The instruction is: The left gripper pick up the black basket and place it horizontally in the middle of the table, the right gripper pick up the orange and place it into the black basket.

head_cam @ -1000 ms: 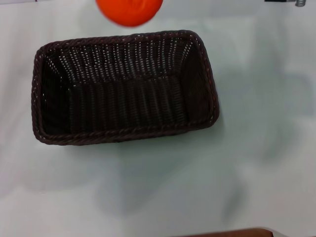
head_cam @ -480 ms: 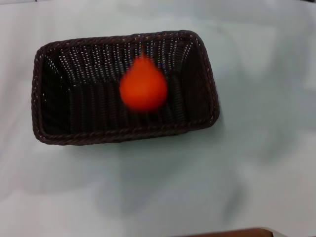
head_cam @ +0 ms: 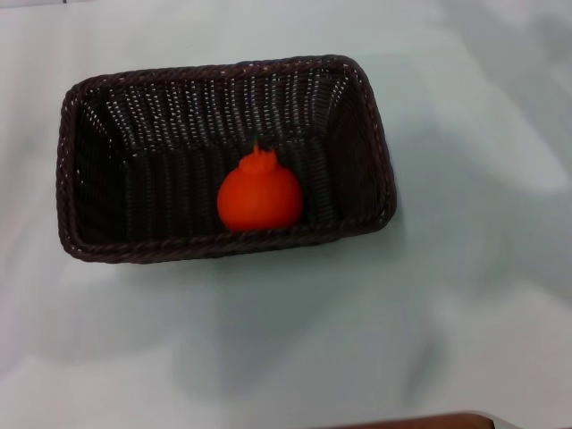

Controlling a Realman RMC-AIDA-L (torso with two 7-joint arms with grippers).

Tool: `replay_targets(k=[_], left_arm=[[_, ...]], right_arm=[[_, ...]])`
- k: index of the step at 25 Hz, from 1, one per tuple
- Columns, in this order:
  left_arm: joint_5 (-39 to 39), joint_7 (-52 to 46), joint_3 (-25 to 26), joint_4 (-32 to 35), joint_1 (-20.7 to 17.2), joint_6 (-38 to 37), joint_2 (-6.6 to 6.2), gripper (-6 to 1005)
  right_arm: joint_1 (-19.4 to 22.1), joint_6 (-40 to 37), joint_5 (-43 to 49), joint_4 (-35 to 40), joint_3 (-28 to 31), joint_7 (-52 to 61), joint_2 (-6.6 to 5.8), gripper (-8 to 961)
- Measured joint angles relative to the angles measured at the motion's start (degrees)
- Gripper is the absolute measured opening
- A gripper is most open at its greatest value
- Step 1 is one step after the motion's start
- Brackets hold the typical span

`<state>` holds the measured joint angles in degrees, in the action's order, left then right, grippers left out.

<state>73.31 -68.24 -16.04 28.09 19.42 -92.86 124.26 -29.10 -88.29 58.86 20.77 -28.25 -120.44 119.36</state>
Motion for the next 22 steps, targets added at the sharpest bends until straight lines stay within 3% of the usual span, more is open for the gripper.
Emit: replay_targets(k=[8, 13, 22], left_arm=[[-5.8, 13.0, 3.9, -6.1, -0.4, -6.5, 0.13, 539], [-9.3, 22.5, 6.2, -10.6, -0.4, -10.6, 0.21, 539], [-9.7, 29.3, 7.4, -11.1, -0.5, -10.5, 0.19, 539]], right_arm=[[1.0, -0.2, -12.8, -12.1, 3.8, -17.0, 0.41, 925], [1.1, 0.8, -15.5, -14.3, 5.0, -18.4, 0.51, 924], [1.1, 1.7, -15.6, -14.9, 5.1, -18.5, 0.53, 925]])
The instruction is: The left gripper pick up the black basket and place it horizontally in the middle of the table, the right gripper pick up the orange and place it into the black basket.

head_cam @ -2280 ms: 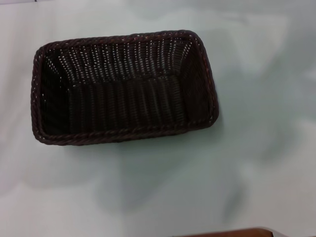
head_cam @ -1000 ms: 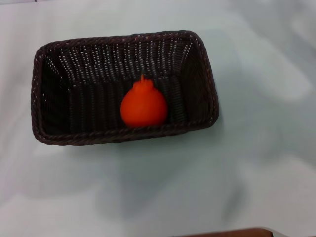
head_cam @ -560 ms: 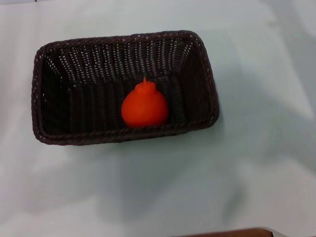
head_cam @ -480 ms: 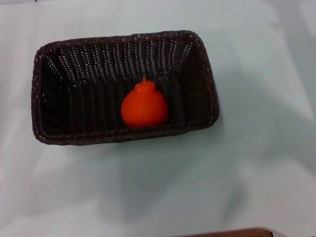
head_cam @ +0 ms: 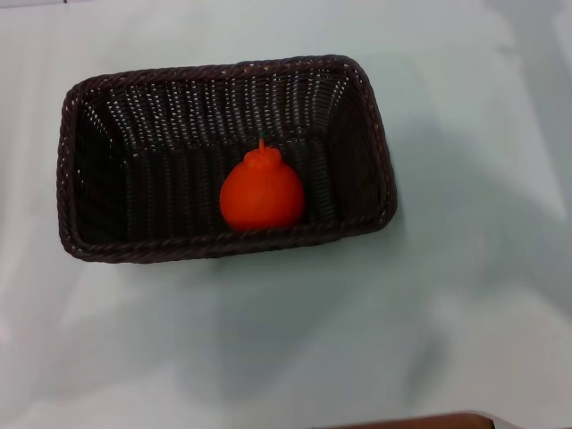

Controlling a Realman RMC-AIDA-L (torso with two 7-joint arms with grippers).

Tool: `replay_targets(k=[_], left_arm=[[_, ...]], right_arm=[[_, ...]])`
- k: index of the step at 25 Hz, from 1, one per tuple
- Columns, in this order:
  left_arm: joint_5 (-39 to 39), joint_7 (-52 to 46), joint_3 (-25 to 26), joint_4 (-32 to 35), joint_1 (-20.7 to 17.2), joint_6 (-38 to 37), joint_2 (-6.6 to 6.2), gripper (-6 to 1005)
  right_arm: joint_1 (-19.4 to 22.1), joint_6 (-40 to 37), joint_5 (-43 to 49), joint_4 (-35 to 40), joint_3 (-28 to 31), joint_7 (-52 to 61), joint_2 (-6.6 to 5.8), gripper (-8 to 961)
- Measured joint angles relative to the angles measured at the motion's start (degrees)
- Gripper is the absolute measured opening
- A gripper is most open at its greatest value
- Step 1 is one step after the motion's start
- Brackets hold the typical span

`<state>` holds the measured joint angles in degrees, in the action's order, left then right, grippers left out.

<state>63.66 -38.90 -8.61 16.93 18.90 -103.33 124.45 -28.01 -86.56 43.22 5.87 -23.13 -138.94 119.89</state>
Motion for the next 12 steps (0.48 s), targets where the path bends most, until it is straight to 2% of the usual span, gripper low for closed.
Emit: replay_targets(k=[12], left_arm=[[0.0, 0.4, 1.3, 0.0, 0.3, 0.4, -0.28, 540]], right_arm=[[-1.2, 2.4, -0.1, 0.0, 0.0, 0.0, -0.04, 925]])
